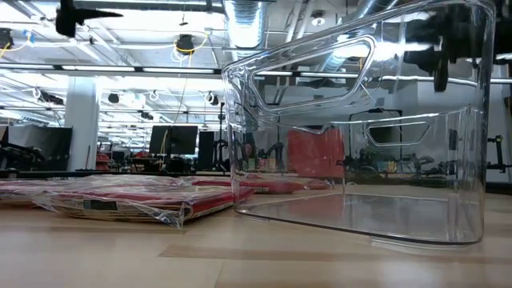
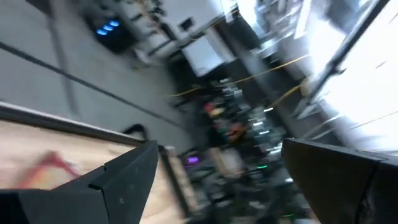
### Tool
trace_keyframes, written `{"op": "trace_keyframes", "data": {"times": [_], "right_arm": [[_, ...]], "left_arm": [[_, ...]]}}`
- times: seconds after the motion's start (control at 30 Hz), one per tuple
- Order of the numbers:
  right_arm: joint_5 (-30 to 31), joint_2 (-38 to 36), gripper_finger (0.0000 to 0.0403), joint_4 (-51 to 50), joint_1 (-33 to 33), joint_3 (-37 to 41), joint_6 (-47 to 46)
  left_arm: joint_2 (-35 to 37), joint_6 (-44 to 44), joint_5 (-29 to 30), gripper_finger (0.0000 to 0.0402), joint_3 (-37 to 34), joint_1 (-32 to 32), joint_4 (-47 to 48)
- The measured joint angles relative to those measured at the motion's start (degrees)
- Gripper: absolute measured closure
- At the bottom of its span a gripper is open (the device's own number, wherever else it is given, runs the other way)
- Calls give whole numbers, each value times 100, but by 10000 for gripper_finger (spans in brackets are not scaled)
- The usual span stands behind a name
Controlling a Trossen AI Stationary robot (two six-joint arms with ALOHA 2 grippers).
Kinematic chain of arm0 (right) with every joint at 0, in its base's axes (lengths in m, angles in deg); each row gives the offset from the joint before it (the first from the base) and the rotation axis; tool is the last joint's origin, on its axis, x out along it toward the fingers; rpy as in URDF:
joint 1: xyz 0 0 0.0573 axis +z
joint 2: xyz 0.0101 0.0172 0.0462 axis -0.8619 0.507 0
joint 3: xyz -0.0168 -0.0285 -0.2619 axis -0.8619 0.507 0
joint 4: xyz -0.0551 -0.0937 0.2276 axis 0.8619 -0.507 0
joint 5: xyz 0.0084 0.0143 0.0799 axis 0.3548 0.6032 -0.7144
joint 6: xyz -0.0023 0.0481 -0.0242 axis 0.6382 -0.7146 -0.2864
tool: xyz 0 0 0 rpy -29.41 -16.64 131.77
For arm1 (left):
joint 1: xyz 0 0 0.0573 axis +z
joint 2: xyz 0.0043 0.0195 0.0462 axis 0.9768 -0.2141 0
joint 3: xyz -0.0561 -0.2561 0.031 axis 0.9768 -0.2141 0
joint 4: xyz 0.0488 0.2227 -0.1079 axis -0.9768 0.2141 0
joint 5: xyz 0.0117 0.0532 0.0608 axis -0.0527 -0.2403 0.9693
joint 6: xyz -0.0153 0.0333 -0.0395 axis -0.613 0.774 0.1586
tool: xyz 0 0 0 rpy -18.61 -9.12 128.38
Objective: Sort popcorn bags into baskets
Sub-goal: Put the red popcorn packet into the transparent bin
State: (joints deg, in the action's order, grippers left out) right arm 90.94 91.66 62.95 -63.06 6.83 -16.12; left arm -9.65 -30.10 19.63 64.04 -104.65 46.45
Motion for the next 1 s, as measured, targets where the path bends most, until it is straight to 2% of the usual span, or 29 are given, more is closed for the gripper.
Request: {"op": "trace_keyframes", "data": {"times": [0.07,0.2,0.3,0.4,0.47,0.6,0.8,0.9,1.0], "right_arm": [[210,381,229,-316,-1,-420,311],[637,1347,222,-1163,-1,-1218,488],[640,2149,210,-1700,-79,-1804,500],[449,2975,197,-1949,-242,-2363,504],[311,3507,189,-1949,-380,-2703,545],[-49,4328,179,-1929,-737,-3322,950],[-562,5204,178,-2045,-1265,-3820,1058],[-619,5486,180,-2273,-1478,-3849,841],[-648,5707,184,-2705,-1648,-3849,296]], "left_arm": [[-315,-600,119,70,638,58,1330],[-998,-2416,21,70,1796,292,4090],[-1564,-3682,-540,70,2398,650,5721],[-2098,-4131,-1435,70,2740,1176,6514],[-2403,-3942,-2051,70,2845,1571,6502],[-2934,-3020,-3299,70,2951,2603,6388],[-3673,-1393,-5166,70,2955,4683,6360],[-4106,-625,-6205,70,2843,5515,5617],[-4669,-221,-7120,70,2785,5985,4558]]}}
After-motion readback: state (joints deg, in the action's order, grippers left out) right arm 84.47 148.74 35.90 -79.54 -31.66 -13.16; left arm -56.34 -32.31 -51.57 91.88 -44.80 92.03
